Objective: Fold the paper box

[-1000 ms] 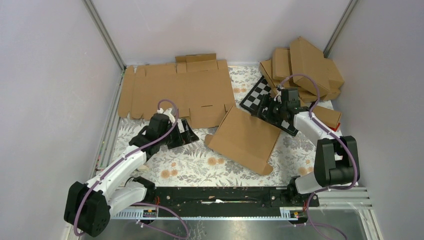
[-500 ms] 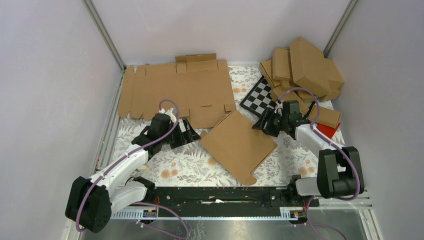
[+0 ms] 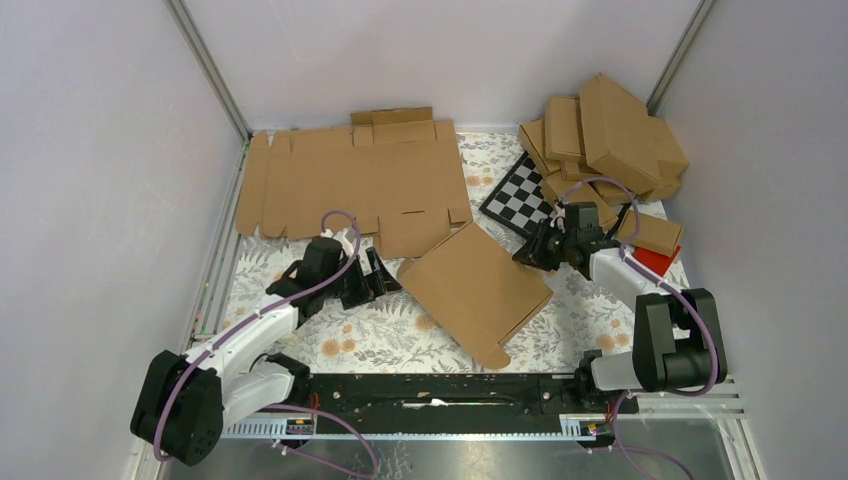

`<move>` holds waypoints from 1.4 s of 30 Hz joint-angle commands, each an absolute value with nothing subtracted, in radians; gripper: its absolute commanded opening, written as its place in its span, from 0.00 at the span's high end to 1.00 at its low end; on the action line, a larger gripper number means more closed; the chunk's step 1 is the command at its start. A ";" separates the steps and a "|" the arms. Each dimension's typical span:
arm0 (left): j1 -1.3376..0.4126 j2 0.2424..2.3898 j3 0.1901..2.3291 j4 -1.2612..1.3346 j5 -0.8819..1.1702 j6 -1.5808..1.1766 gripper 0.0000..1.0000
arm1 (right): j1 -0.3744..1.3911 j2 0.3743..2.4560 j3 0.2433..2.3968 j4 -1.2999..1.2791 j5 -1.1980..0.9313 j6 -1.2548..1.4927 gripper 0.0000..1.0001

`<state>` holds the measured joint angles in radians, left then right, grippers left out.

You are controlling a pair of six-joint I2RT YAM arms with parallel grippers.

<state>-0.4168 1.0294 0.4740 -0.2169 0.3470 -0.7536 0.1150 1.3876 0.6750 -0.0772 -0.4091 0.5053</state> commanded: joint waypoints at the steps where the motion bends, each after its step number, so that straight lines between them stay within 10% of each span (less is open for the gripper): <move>1: -0.413 1.012 0.464 -0.160 0.387 -0.763 0.10 | 0.096 1.423 0.666 -0.082 -0.314 0.465 0.73; 7: -0.415 1.060 0.395 -0.071 0.411 -0.787 0.20 | 0.083 1.481 0.685 -0.081 -0.296 0.459 0.75; 14: -0.536 1.164 0.329 0.175 0.359 -0.884 0.61 | 0.078 1.478 0.696 -0.081 -0.320 0.457 0.75; 23: -0.805 1.625 0.695 0.521 0.260 -0.930 0.91 | 0.086 1.453 0.684 -0.060 -0.421 0.452 0.76; 42: -0.876 1.536 0.706 0.440 0.279 -0.879 0.90 | 0.330 1.359 0.651 -0.111 -0.371 0.454 0.71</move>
<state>-0.8677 1.6184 0.7273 0.4316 0.2832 -0.8978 0.2955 1.4147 0.6621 -0.0784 -0.3744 0.4641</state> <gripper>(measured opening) 0.093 0.288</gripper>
